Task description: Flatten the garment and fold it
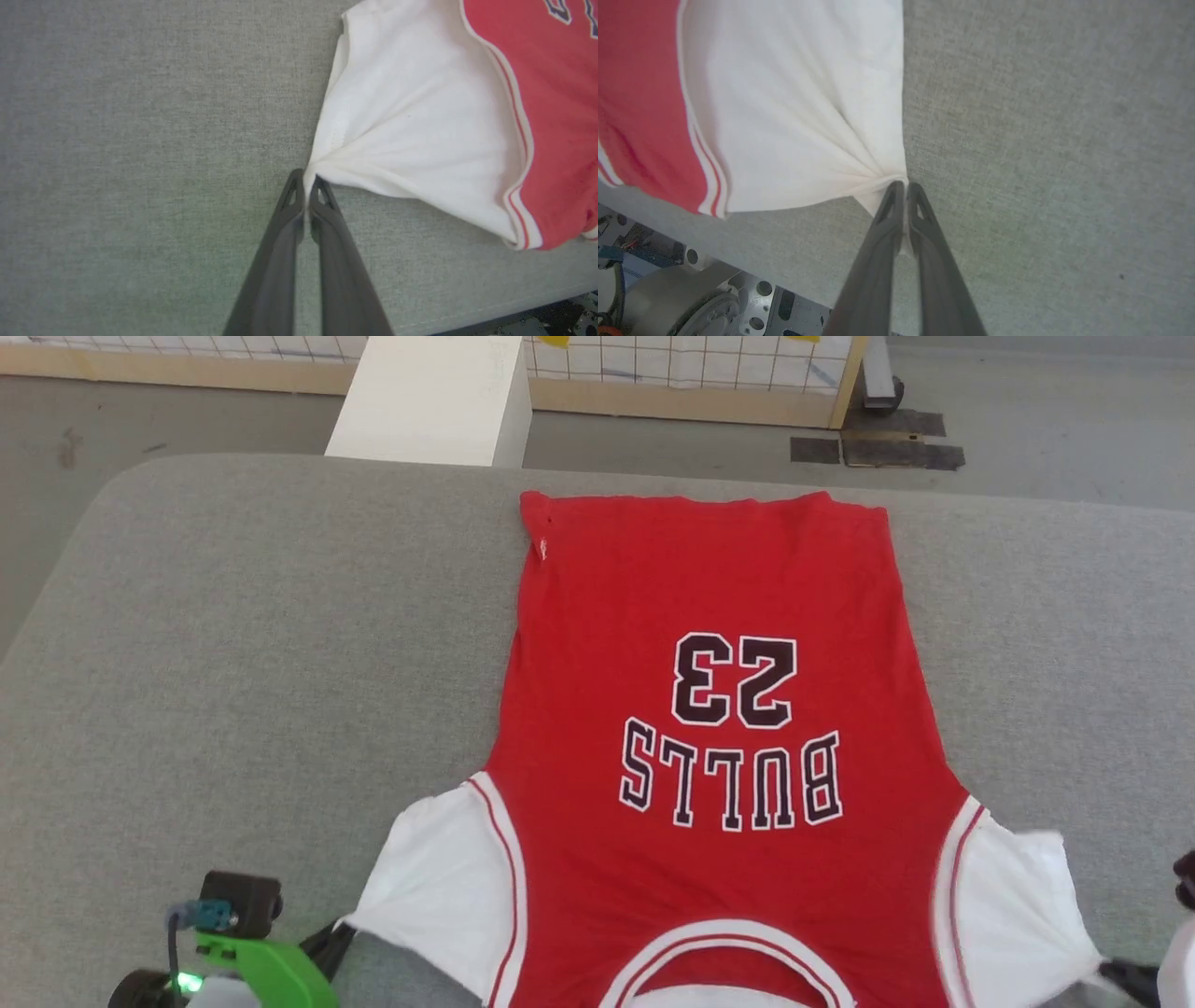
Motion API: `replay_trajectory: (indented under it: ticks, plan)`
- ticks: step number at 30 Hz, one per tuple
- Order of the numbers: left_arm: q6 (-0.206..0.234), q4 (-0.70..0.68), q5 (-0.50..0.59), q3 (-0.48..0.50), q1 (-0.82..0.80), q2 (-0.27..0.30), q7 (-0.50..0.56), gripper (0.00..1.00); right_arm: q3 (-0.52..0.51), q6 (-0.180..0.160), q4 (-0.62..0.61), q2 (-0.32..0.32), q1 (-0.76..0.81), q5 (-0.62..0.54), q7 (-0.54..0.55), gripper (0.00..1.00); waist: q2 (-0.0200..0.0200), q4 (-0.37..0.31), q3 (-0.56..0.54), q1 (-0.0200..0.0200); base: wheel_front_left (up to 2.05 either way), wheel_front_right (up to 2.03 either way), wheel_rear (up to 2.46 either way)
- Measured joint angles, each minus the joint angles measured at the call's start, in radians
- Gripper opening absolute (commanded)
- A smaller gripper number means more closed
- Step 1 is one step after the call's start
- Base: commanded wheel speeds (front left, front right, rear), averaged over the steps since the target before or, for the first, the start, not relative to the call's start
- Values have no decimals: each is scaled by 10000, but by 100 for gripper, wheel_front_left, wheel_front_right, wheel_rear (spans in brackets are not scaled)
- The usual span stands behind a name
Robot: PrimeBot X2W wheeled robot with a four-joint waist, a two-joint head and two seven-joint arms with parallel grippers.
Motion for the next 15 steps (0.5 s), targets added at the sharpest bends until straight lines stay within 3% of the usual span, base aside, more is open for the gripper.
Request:
replay_trajectory:
  ticks: [9, 15]
  plan:
    - [378, -1720, 140, 52, -202, -59, 25, 0, -1379, -6, -1365, 1080, -875, -276, 639, 100, 1, 282, 188, 0, 0, 0, 0]
    - [773, -3003, 447, 113, -289, -58, 52, 0, -1979, -6, -1569, 2054, -2818, -901, 1714, 100, 0, 598, 653, 0, 0, 0, 0]
